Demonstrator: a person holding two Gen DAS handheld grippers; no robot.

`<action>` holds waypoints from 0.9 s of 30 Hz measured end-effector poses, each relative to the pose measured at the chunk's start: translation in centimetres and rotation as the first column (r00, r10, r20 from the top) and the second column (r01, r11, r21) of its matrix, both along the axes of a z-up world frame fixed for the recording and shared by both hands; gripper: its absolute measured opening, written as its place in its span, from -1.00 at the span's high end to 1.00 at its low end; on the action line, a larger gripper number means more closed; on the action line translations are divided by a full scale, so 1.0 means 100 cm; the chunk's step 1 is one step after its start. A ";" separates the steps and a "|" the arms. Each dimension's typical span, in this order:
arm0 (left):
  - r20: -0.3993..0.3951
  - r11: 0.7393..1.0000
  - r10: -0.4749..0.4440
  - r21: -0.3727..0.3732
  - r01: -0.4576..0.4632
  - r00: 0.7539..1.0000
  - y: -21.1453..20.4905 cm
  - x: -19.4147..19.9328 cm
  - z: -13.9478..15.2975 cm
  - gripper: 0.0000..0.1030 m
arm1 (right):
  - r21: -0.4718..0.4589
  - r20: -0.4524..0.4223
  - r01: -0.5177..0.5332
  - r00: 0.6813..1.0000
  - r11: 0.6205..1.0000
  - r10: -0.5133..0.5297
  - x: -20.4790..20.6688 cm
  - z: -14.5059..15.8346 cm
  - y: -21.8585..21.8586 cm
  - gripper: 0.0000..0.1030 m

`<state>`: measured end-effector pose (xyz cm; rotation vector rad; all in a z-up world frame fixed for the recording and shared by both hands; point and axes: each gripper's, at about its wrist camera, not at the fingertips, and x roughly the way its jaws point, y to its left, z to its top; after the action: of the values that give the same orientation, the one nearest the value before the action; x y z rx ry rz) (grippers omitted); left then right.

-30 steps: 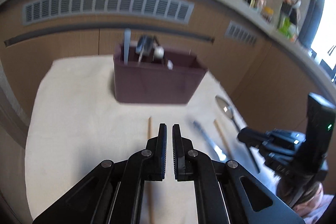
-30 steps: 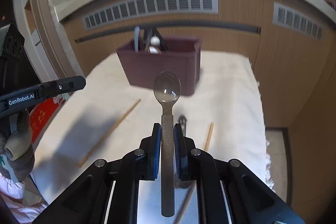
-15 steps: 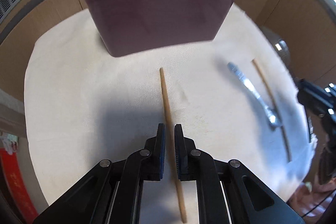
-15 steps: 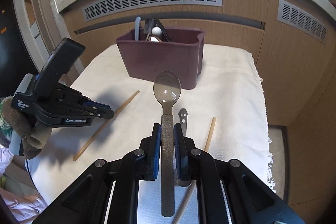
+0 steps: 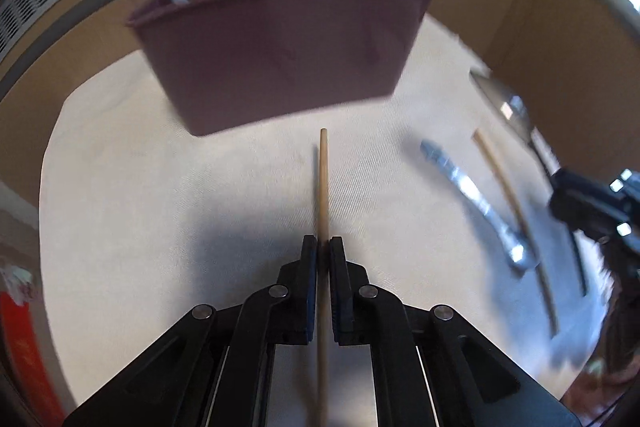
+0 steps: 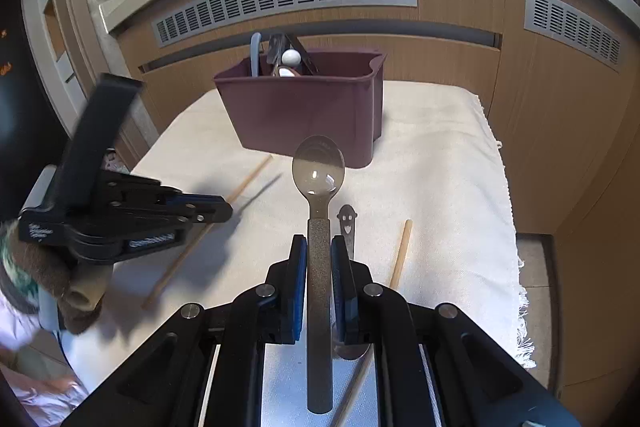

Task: Organize utensils
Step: 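Grasp a wooden chopstick with the left tool and lift it, then drop the chopstick from the left tool and the dark spoon from the right tool into the holder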

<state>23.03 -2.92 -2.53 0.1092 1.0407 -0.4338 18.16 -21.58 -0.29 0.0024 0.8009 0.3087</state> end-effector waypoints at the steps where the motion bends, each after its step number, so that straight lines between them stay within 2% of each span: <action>1: 0.018 0.998 0.026 -0.052 -0.025 1.000 0.006 -0.006 0.006 0.89 | 0.003 0.006 0.003 1.000 1.000 -0.003 0.000 0.002 -0.001 0.79; 3: 0.072 0.985 0.084 -0.155 -0.072 0.994 0.020 -0.020 0.024 0.89 | 0.017 0.022 0.009 1.000 1.000 -0.009 0.000 0.008 -0.003 0.79; 8: 0.215 0.958 0.157 -0.271 -0.095 0.964 0.034 -0.036 0.068 0.89 | 0.053 0.116 0.019 0.993 0.998 -0.025 -0.003 0.034 -0.003 0.79; 11: 0.341 0.944 0.187 -0.323 -0.072 0.921 0.037 -0.043 0.113 0.89 | 0.067 0.204 0.022 0.978 0.998 -0.036 -0.001 0.062 -0.001 0.79; 14: 0.443 0.928 0.204 -0.370 -0.030 0.873 0.044 -0.024 0.157 0.89 | 0.046 0.341 0.008 0.940 0.999 -0.023 0.009 0.103 0.007 0.79; 15: 0.471 0.926 0.210 -0.378 -0.019 0.857 0.041 -0.015 0.167 0.89 | 0.041 0.402 -0.002 0.916 0.999 -0.014 0.016 0.119 0.011 0.79; 18: 0.543 0.914 0.247 -0.406 -0.006 0.802 0.041 0.010 0.199 0.89 | 0.034 0.482 -0.027 0.876 0.999 0.007 0.040 0.141 0.023 0.79; 20: 0.556 0.907 0.271 -0.420 -0.015 0.786 0.037 0.037 0.204 0.89 | 0.035 0.493 -0.050 0.869 0.998 0.026 0.062 0.145 0.032 0.79; 23: 0.552 0.898 0.294 -0.440 -0.027 0.780 0.038 0.075 0.205 0.89 | 0.035 0.475 -0.084 0.878 0.996 0.058 0.095 0.141 0.043 0.79; 25: 0.558 0.902 0.301 -0.429 -0.041 0.774 0.038 0.092 0.202 0.89 | 0.021 0.463 -0.098 0.883 0.995 0.077 0.114 0.135 0.049 0.79; 27: 0.554 0.907 0.296 -0.419 -0.046 0.778 0.037 0.108 0.195 0.89 | 0.011 0.452 -0.107 0.888 0.994 0.091 0.132 0.125 0.051 0.79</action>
<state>33.84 0.81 17.00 -0.1962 0.3021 -0.3860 31.35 -16.46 12.22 -0.0753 0.3319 0.4025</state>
